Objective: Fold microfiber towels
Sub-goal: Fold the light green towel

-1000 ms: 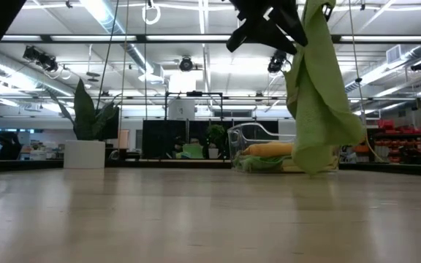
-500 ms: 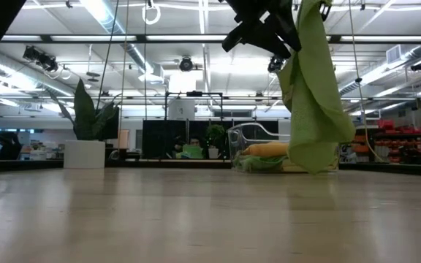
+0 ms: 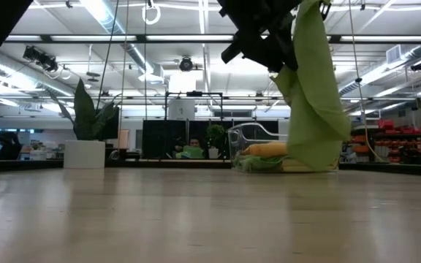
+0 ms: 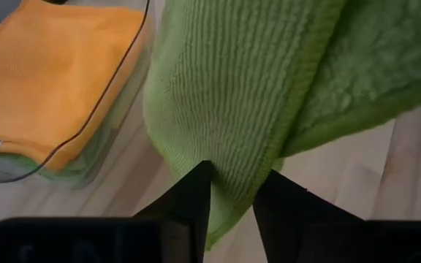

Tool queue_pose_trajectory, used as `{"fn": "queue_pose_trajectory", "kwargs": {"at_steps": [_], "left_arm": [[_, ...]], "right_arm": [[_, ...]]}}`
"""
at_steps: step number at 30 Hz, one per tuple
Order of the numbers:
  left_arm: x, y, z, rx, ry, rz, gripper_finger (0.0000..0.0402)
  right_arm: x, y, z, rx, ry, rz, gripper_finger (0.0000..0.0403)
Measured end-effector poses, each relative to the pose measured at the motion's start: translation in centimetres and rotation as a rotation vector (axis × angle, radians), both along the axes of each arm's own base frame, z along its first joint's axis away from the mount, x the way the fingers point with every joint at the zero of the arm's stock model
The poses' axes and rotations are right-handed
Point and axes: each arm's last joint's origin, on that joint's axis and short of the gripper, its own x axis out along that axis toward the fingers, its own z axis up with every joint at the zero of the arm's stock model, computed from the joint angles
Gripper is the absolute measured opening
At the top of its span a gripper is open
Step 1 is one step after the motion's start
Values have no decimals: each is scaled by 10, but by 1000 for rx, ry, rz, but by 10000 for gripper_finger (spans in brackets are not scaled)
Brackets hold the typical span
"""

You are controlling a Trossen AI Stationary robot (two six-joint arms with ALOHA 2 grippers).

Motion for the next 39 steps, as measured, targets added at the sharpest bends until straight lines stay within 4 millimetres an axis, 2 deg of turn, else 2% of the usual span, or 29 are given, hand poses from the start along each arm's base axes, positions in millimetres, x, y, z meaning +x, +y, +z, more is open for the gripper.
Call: {"fn": "queue_pose_trajectory", "kwargs": {"at_steps": [10, 18, 26, 33, 39], "left_arm": [[0, 4, 0, 27, -2, 32, 72], [0, 8, 0, 59, -3, 71, 9], [-9, 11, 1, 137, 73, 133, 6], [-42, 15, 38, 215, 115, 191, 4], [-70, 17, 85, 237, 15, 204, 3]], "right_arm": [[0, 0, 0, -1, -1, 2, 0], [0, 0, 0, -11, -7, 15, 0], [-10, 4, -1, 1, 57, 18, 0], [-30, 9, 3, -37, 115, -21, 0], [-45, 18, 11, 0, 114, -98, 0]]}}
